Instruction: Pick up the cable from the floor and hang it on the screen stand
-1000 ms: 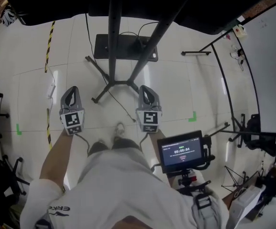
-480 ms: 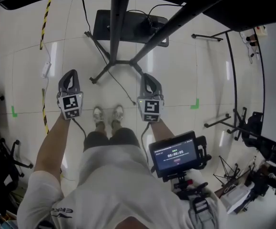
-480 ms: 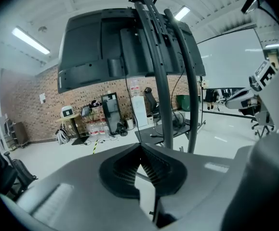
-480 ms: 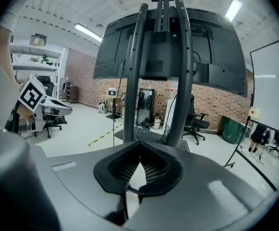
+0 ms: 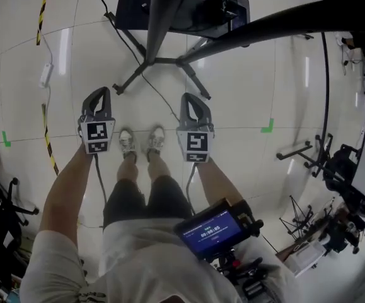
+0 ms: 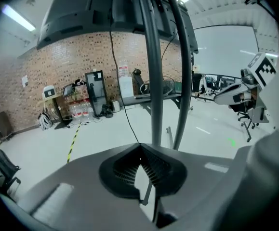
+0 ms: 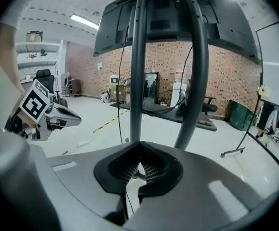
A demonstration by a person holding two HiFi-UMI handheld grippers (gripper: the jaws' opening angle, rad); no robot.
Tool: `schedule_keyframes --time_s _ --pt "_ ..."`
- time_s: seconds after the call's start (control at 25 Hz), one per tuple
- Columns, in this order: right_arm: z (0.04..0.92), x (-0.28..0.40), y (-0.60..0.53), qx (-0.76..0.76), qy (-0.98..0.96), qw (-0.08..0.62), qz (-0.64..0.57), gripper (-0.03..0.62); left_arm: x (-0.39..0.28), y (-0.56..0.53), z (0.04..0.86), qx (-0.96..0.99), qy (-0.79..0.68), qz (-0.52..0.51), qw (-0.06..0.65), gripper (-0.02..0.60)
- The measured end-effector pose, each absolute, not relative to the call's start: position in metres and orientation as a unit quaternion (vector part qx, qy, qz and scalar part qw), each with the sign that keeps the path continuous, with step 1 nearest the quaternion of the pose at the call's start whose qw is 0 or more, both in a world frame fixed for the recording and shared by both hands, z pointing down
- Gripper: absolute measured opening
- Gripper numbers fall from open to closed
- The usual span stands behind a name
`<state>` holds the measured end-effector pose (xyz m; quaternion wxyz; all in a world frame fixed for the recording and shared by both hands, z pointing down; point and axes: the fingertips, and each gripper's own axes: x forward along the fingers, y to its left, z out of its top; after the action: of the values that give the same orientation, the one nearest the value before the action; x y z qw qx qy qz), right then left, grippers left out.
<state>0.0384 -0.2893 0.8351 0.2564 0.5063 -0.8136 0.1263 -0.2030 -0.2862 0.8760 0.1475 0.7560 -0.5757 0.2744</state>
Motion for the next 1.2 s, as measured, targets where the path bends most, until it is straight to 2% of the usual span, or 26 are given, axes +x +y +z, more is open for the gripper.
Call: schedule_keyframes --time_s 0.56,0.92,1.2 --pt "1.078 0.049 -0.278 0.492 -0.798 0.307 0.164 0.014 -0.167 -0.284 1.148 0.771 -0.515 0.285 0.244 0.003" --pt "1.183 0.059 -0.269 0.494 -0.787 0.325 0.173 0.014 -0.115 -0.294 1.280 0.790 -0.480 0.262 0.277 0.005" --pt "1.203 0.075 -0.262 0.496 -0.782 0.336 0.173 0.014 -0.095 -0.315 1.331 0.773 -0.488 0.239 0.326 0.116"
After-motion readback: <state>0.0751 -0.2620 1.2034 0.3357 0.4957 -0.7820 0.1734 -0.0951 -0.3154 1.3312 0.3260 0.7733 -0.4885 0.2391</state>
